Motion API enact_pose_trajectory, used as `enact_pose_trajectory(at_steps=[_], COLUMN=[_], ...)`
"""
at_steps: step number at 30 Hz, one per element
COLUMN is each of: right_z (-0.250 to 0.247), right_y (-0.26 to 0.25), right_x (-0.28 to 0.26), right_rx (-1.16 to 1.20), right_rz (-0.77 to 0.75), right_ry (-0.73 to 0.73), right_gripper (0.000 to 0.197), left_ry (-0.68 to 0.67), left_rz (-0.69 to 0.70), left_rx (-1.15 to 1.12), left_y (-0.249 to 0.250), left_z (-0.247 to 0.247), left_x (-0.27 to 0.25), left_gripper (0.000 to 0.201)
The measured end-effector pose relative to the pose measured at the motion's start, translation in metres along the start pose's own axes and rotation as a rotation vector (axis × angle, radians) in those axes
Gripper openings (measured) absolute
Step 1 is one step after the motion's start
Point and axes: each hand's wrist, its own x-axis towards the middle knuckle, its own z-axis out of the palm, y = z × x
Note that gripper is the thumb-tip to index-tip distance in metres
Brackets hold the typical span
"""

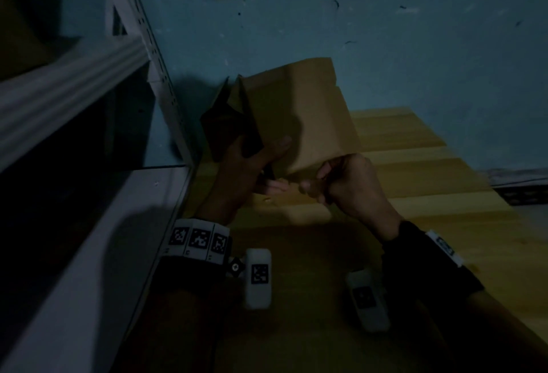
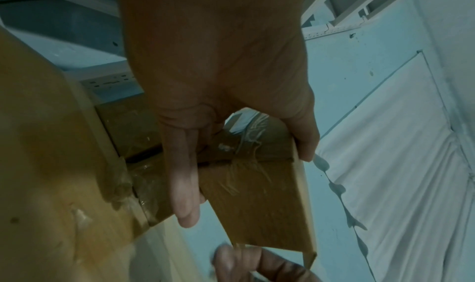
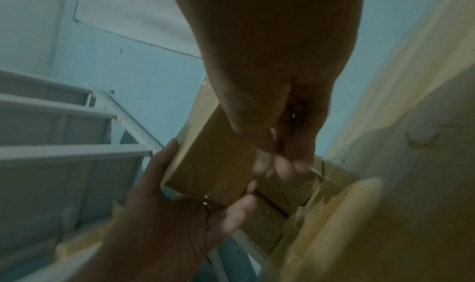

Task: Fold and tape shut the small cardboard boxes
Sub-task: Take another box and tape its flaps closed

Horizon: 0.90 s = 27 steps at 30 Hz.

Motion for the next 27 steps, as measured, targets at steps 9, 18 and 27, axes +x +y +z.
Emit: enact_pose_trajectory(at_steps=[9,18,27], right_z=[-0.005,-0.021,-0.039], right_y=[-0.006,0.006,0.001], right_x=[-0.003,0.0,-0.002], right_rx=[0.273,0.273,0.453], right_rz=[0.128,0.1,0.166], right_ry=[0.011,0.106,0.139], right_gripper=[0.026,0.02,0.038], left_ry=[0.001,0.015,0.072], left_rz=[-0.022,-0.026,-0.009], left_rx=[0.031,0.068,0.273], left_y=[0.002,0.0,-0.009], left_z=[0.004,0.012,0.018], left_x=[-0.001,-0.001,0.001], left_gripper=[0.065,0.09,0.079])
